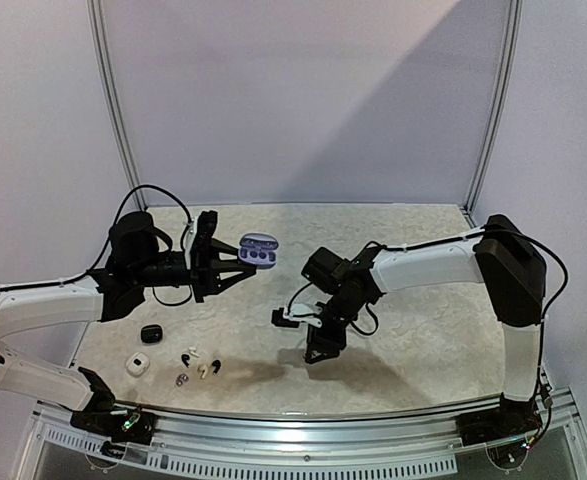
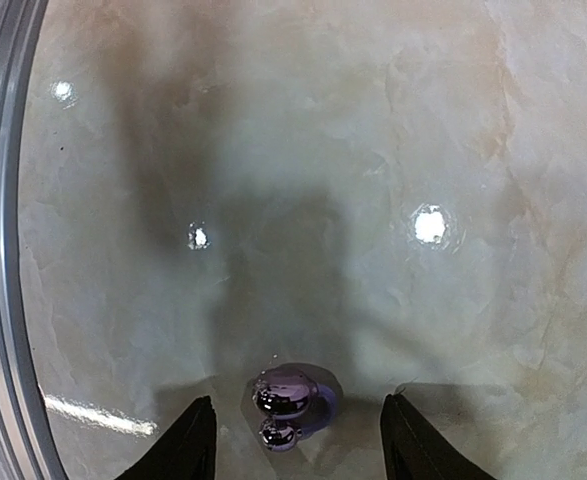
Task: Insert the wireless bluetooth earbuds into the charging case
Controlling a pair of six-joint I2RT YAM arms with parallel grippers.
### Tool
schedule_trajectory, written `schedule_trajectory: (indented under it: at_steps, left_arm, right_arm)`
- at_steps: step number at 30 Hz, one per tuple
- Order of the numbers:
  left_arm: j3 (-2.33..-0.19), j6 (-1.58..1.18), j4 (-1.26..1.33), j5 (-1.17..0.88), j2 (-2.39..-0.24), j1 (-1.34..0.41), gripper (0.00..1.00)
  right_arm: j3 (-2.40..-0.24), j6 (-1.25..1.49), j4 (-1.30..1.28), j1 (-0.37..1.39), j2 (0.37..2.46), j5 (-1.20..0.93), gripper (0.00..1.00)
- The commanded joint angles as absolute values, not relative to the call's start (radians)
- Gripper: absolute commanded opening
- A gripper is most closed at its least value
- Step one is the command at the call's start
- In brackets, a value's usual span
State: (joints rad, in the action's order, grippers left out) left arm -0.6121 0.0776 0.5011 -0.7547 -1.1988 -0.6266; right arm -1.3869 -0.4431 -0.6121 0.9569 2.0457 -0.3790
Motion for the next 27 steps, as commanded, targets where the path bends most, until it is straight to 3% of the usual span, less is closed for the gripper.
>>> schedule_trajectory:
  at_steps: [1, 5, 9, 11, 27]
  left_arm:
    - [-0.616, 0.086, 0.494, -0.757, -1.192, -0.640, 0.00]
    - [-0.614, 0.087, 0.492, -0.759, -1.192, -0.640, 0.00]
    - [-0.614, 0.090, 0.490, -0.759, -1.188, -0.640, 0.00]
    - [-0.612, 0.092, 0.486, -0.757, -1.185, -0.640, 0.00]
    - [-0.606, 0.108, 0.480, -0.750, -1.180, -0.640, 0.00]
  right_arm:
    - [-1.395, -0.459, -0.604, 0.963, 2.038, -0.424, 0.57]
    - [-1.406, -0.472, -0.618, 0.927, 2.008, -0.465, 0.55]
    - [-1.410, -0.476, -0.590, 0.901, 1.998, -0.428, 0.38]
    - [-1.424, -0.488, -0.592, 0.902, 2.013, -0.432, 0.34]
    - [-1.438, -0.518, -0.623, 0.902, 2.097, -0.432, 0.30]
